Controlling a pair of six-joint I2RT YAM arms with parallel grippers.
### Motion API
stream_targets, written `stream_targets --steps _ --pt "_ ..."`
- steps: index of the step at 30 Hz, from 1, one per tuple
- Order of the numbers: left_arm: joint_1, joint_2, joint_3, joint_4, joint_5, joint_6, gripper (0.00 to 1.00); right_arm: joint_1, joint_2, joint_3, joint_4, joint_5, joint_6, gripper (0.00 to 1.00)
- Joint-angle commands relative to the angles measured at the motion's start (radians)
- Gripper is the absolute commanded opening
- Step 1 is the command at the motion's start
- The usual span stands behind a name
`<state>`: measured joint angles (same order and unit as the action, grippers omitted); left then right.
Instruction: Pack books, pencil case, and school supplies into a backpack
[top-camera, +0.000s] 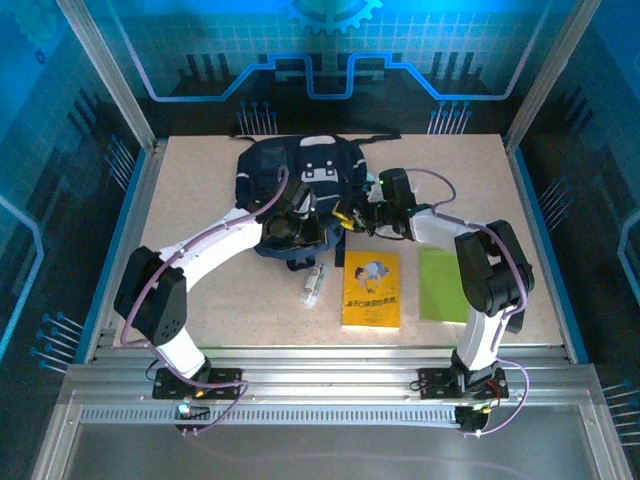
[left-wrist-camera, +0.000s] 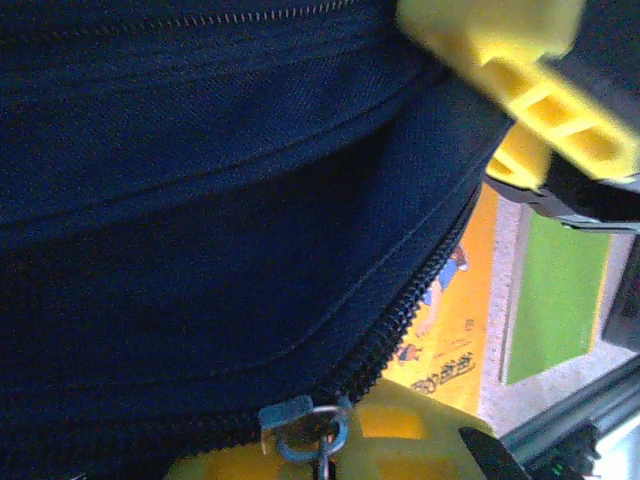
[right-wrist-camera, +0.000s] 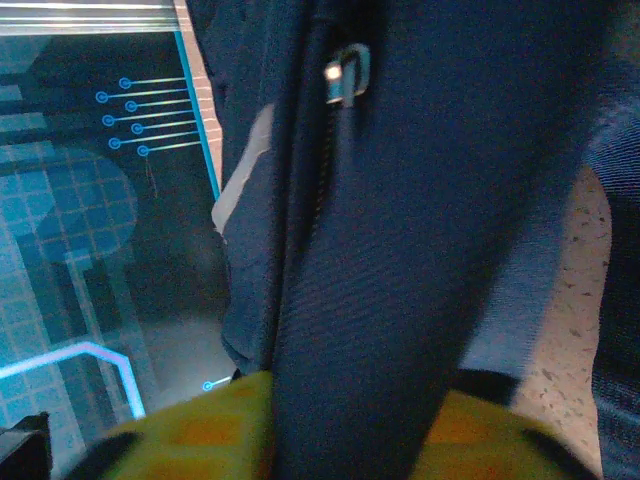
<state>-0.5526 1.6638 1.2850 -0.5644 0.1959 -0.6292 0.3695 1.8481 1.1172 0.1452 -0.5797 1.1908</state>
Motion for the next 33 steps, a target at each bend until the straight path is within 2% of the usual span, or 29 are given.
stream_targets --steps 1,5,12,17,20,23,25,28,29,30,32,33 --pt "0.034 -0.088 -0.063 -0.047 -0.065 0.028 0.0 -0.023 0.015 -0.012 0.058 0.072 -0.008 0.0" --pt "0.16 -0.16 -0.16 -0.107 -0.019 0.048 0.0 -0.046 -0.022 -0.009 -0.008 0.15 -0.09 0.0" --pt "0.326 -0.207 -0.231 -0.173 -0.056 0.123 0.0 -0.069 -0.046 0.053 -0.102 0.175 -0.208 0.0" --pt "0.395 -0.25 -0.257 -0.189 -0.065 0.149 0.0 -0.071 0.001 0.146 -0.149 0.179 -0.267 0.0" --pt "0.38 -0.283 -0.263 -0.189 -0.001 0.159 0.0 -0.068 0.049 0.205 -0.124 0.164 -0.27 0.0" --pt "0.272 -0.311 -0.229 -0.214 -0.031 0.144 0.0 -0.055 0.089 0.238 -0.079 0.175 -0.255 0.0" --pt "0.205 -0.311 -0.227 -0.169 -0.015 0.095 0.0 -0.052 0.13 0.289 -0.094 0.183 -0.253 0.0" --pt "0.158 -0.277 -0.231 -0.051 0.036 0.03 0.0 -0.058 0.195 0.367 -0.116 0.188 -0.24 0.0" --pt "0.145 -0.247 -0.219 -0.018 0.051 0.016 0.0 -0.062 0.21 0.39 -0.13 0.189 -0.233 0.05" --pt "0.133 -0.216 -0.199 0.009 0.055 0.01 0.0 -0.066 0.223 0.414 -0.146 0.183 -0.223 0.18" --pt "0.111 -0.154 -0.156 0.061 0.078 0.001 0.0 -0.074 0.213 0.419 -0.156 0.174 -0.203 0.54" --pt "0.098 -0.121 -0.129 0.086 0.093 -0.005 0.0 -0.075 0.194 0.404 -0.162 0.184 -0.205 0.66"
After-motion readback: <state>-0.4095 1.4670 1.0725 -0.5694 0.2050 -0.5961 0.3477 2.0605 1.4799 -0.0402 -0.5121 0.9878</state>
